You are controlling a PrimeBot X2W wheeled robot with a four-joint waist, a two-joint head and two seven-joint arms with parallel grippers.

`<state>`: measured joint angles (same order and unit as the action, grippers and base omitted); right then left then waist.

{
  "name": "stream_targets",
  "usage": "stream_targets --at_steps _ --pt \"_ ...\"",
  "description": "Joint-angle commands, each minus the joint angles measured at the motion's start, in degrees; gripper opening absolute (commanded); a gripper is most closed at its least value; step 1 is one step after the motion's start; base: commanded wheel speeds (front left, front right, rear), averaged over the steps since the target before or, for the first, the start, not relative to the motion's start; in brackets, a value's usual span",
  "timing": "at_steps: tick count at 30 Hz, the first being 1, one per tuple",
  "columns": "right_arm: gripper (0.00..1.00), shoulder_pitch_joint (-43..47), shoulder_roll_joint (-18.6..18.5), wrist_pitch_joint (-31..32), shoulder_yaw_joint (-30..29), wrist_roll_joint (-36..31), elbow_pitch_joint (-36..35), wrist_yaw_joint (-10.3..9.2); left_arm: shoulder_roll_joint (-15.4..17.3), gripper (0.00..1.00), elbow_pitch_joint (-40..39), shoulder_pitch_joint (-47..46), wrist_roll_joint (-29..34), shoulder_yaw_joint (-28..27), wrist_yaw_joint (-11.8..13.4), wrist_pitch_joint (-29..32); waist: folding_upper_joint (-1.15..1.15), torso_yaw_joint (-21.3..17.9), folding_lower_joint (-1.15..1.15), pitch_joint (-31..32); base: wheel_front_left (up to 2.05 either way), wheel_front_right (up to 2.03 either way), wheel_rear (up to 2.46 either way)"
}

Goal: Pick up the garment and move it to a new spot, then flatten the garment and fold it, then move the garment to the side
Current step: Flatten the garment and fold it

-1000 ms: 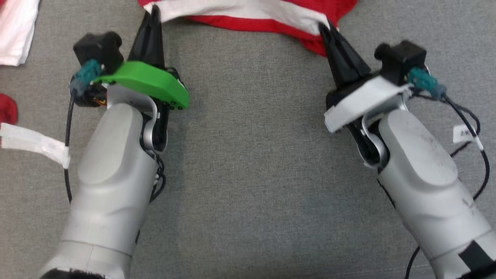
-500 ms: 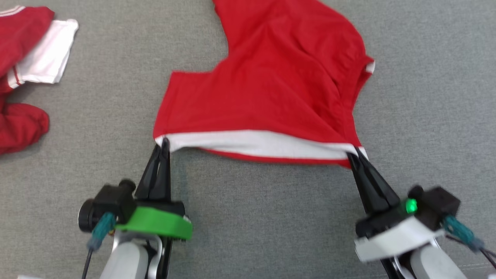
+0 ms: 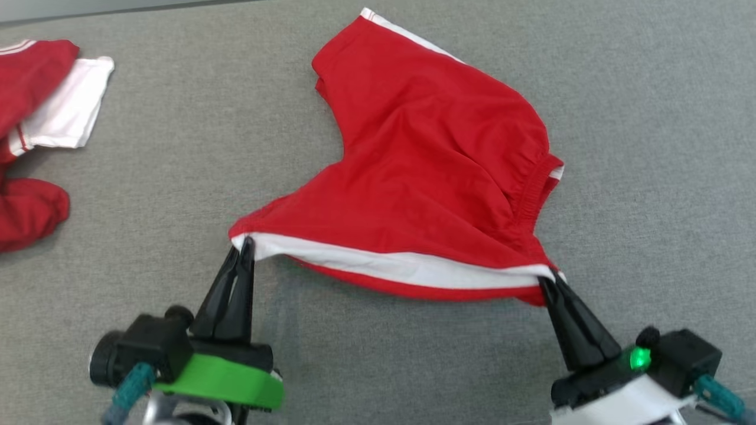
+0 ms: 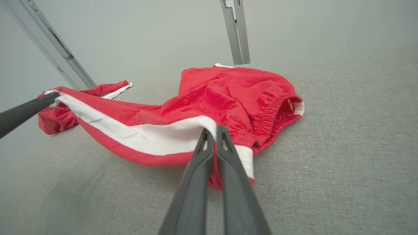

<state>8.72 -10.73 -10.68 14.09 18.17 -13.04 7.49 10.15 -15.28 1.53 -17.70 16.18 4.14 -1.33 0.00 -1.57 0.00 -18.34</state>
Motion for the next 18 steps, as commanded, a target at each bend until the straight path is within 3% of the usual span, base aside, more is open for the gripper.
stream_targets --at_steps 1,9,13,18 --pt "0.0 -2.7 0.3 0.0 -0.2 0.9 0.5 0.01 0.9 0.0 0.2 -3.3 -0.5 -0.6 -0.5 0.7 0.0 -1.0 0.0 -2.2 0.0 0.0 0.0" --pt "0.0 -19.1 0.5 -0.9 -2.6 4.0 8.0 0.01 0.8 0.0 12.4 -27.0 -3.5 -1.1 -5.6 7.7 0.0 -3.5 0.0 -10.1 0.0 0.0 0.0" --pt "0.0 -26.6 0.6 -1.4 -2.7 5.9 13.2 0.01 0.9 0.0 23.3 -41.1 -4.2 -0.4 -8.0 12.2 0.0 -6.0 0.0 -13.7 0.0 0.0 0.0" --pt "0.0 -33.8 2.4 -2.3 -0.3 8.7 18.3 0.01 0.6 0.0 38.5 -55.4 -2.8 0.6 -9.5 12.3 0.0 -10.3 0.0 -15.9 0.0 0.0 0.0"
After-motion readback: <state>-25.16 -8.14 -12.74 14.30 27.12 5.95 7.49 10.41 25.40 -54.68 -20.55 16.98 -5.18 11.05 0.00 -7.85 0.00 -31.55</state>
